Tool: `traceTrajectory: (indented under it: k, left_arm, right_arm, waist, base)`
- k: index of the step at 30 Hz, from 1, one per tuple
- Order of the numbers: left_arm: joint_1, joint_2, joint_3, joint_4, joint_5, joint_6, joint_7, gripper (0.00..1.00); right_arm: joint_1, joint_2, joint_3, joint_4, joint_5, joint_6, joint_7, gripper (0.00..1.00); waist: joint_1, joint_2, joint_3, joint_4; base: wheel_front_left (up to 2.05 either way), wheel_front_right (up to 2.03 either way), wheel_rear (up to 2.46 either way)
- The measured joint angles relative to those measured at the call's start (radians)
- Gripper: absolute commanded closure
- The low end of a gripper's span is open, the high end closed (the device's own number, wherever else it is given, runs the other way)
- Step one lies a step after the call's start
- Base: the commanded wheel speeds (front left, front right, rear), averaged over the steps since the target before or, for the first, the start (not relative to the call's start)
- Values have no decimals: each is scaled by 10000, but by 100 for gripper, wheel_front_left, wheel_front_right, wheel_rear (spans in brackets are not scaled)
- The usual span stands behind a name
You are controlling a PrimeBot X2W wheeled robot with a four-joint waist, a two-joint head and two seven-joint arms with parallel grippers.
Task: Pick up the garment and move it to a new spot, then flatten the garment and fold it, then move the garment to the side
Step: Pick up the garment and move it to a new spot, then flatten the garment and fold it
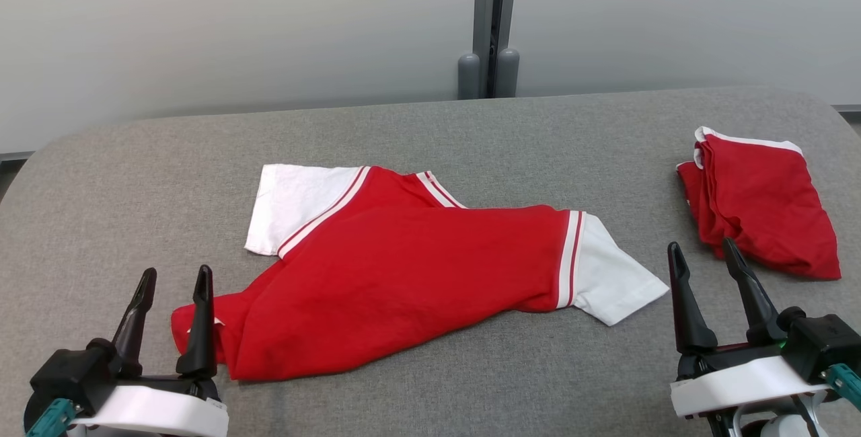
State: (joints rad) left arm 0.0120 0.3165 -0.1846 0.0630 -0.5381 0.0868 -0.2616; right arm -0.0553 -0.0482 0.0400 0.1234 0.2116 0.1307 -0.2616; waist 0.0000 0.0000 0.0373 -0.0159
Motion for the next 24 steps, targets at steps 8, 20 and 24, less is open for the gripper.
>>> traceTrajectory:
  k: [8,20,24]
  left_arm:
    - [5,-658,562,213,627,-642,0,0]
    - [-1,-1206,1122,585,1185,-1267,0,0]
    - [-2,-1356,1231,683,1317,-1384,0,0]
  right_arm:
    - [-1,0,46,15,0,0,0,0]
    - [-19,-2,109,113,0,0,0,0]
    - [-19,0,115,113,-2,0,0,0]
  waist:
    - [0,0,-25,-13]
    - [0,0,-37,-45]
    - [0,0,-66,-33]
  base:
    - [0,0,0]
    - [0,0,0]
    - [0,0,0]
